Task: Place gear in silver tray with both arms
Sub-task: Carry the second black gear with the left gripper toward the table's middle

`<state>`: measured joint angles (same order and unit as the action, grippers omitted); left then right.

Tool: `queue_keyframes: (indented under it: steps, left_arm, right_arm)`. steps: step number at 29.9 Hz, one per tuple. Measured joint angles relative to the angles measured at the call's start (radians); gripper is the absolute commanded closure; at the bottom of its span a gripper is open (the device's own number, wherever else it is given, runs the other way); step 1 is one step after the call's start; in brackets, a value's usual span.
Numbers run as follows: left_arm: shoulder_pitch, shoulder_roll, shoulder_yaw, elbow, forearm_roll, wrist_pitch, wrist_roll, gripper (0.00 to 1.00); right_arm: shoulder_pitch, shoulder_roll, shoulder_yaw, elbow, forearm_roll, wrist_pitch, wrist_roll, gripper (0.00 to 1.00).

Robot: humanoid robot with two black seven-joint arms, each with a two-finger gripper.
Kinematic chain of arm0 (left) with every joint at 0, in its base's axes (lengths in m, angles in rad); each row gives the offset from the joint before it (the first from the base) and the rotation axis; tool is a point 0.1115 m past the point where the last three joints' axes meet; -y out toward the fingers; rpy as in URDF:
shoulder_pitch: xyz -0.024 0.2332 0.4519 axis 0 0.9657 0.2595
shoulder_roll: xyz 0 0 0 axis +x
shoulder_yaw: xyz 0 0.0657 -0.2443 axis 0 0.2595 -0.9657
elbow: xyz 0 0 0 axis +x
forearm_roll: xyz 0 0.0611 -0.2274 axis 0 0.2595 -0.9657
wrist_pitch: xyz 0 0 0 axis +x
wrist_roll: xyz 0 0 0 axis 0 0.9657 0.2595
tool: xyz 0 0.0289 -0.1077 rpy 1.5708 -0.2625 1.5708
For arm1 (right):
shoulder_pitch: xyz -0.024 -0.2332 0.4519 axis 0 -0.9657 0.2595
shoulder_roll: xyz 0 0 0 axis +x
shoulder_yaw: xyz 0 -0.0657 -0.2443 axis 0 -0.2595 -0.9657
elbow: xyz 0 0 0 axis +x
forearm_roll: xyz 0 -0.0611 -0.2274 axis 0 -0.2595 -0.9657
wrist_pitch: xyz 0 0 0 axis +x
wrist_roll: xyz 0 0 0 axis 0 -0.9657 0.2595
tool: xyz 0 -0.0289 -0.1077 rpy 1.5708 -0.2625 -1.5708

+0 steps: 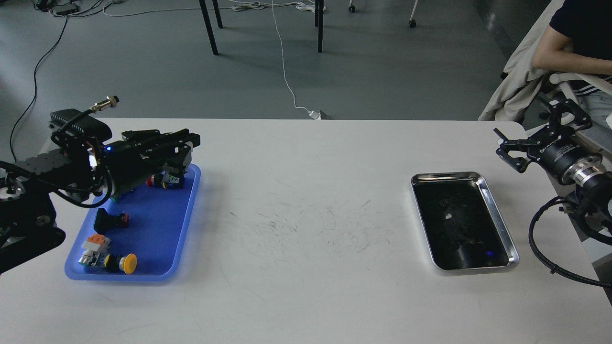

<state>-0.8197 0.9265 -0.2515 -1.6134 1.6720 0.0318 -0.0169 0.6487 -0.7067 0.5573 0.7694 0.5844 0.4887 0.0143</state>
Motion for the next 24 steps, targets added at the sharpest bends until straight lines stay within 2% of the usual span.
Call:
queue_keyframes:
  steps: [4,7,10,13,17,24]
  left_arm:
    - [-0.035,-0.263,0.004,-0.034,-0.011,-0.053,0.083,0.94]
    - [-0.032,-0.486,0.015,0.025,0.002,-0.067,0.126,0.94]
    - [-0.013,-0.678,0.046,0.118,0.045,-0.069,0.145,0.94]
    - [0.037,-0.83,0.067,0.223,0.1,-0.067,0.141,0.94]
    - [0.1,-0.913,0.077,0.31,0.151,-0.065,0.124,0.94]
    - [0.142,-0.926,0.094,0.463,0.193,-0.065,0.095,0.93]
  right_arm:
    - [0.012,-0.037,0.004,-0.025,0.0,0.0,-0.001,0.01]
    - [0.013,-0.043,0.008,-0.063,0.0,0.0,-0.001,0.01]
    - [0.007,-0.046,0.011,-0.086,0.0,0.0,-0.001,0.01]
    - [-0.001,-0.061,0.013,-0.091,0.001,0.0,0.0,0.01]
    - [-0.006,-0.067,0.014,-0.092,0.002,0.0,0.001,0.01]
    - [-0.005,-0.068,0.015,-0.092,0.002,0.0,0.002,0.01]
